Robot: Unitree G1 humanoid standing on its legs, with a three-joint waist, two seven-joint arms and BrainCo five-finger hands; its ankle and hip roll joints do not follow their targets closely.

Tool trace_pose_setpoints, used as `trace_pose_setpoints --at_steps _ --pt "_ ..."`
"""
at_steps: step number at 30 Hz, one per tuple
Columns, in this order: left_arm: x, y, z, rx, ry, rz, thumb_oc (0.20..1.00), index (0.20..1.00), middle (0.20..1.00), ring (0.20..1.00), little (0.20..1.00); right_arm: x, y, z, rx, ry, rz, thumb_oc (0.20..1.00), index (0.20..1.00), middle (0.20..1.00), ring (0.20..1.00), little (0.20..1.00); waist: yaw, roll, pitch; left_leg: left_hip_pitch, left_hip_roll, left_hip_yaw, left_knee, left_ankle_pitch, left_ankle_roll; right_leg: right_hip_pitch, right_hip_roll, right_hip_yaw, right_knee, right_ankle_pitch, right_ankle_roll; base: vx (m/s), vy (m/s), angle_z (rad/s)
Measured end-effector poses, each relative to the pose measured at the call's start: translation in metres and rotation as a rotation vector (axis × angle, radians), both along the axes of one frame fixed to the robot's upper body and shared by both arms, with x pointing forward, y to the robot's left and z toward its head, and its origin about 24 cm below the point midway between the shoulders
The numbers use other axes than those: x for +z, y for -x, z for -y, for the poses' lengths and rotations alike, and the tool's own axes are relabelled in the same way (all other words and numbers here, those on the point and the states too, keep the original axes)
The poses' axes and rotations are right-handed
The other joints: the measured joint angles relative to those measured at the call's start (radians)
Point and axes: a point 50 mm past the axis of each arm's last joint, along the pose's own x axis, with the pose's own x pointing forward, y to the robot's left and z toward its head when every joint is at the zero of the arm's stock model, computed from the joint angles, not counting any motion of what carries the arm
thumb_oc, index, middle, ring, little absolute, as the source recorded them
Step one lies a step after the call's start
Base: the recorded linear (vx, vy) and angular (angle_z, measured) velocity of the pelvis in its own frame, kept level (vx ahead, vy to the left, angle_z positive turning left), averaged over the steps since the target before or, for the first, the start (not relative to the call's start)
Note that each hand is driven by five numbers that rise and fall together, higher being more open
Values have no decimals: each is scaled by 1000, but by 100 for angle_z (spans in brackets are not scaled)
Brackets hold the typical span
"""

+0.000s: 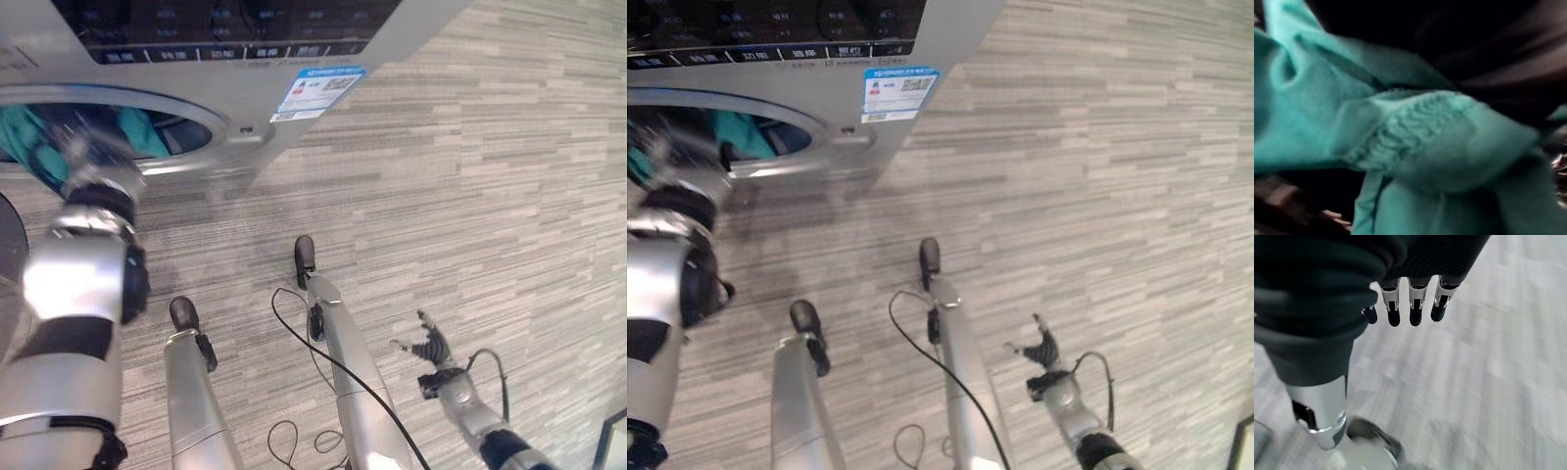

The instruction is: Grab the laundry basket,head to the washer,open it,put in the laundry and shut it.

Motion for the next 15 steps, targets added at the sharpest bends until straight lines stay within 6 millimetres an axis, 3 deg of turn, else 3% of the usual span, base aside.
trace_pose_setpoints --at_steps 2,3,4,6,7,11,12,15 --pt "35 19 -4 43 -69 88 200 200 200 200 200 22 -6 9 -7 -3 95 1000 1000 1000 1000 1000 -9 1 1 -28 0 -9 1 3 -4 -24 1 -8 0 8 2 20 -33 4" --pt "61 29 10 46 -147 203 200 200 200 200 200 33 -6 19 -53 -15 150 1000 1000 1000 1000 1000 -5 0 1 -43 -1 -26 -8 8 -13 -35 -1 -28 2 8 -5 24 -40 8" --pt "64 29 18 26 -166 232 1000 1000 1000 1000 1000 32 -4 21 -61 -16 152 1000 1000 1000 1000 1000 0 0 1 -44 -1 -31 -16 11 -17 -34 -3 -35 1 6 -9 24 -40 15" --pt "61 19 44 -68 -231 270 1000 1000 1000 1000 1000 23 7 22 -52 -11 113 1000 1000 1000 1000 1000 11 -1 1 -33 -14 -52 -40 22 -27 -26 -13 -51 5 -5 -17 10 -9 21" --pt "53 13 44 -93 -231 254 1000 1000 1000 1000 1000 19 9 21 -39 -10 90 1000 1000 1000 1000 1000 9 -1 1 -23 -15 -51 -47 22 -28 -17 -16 -50 5 -7 -18 -1 66 15" --pt "-16 -24 38 -158 -181 -55 1000 1000 1000 1000 1000 -6 20 26 -34 26 -58 1000 1000 1000 1000 1000 11 0 0 65 -31 -33 -75 21 -25 51 -26 -33 -6 -14 -14 -30 71 3" --pt "-24 -27 38 -170 -190 -91 1000 1000 1000 1000 1000 -10 22 26 -29 30 -82 1000 1000 1000 1000 1000 14 -1 -1 74 -32 -26 -80 21 -24 58 -28 -29 -6 -14 -14 -63 59 1" --pt "-63 -32 20 -56 -526 -454 1000 1000 1000 1000 1000 -16 28 25 3 39 -118 1000 1000 1000 1000 1000 7 9 -19 81 -29 -16 -73 19 -22 64 -23 -16 -18 -7 -10 -53 45 -9"
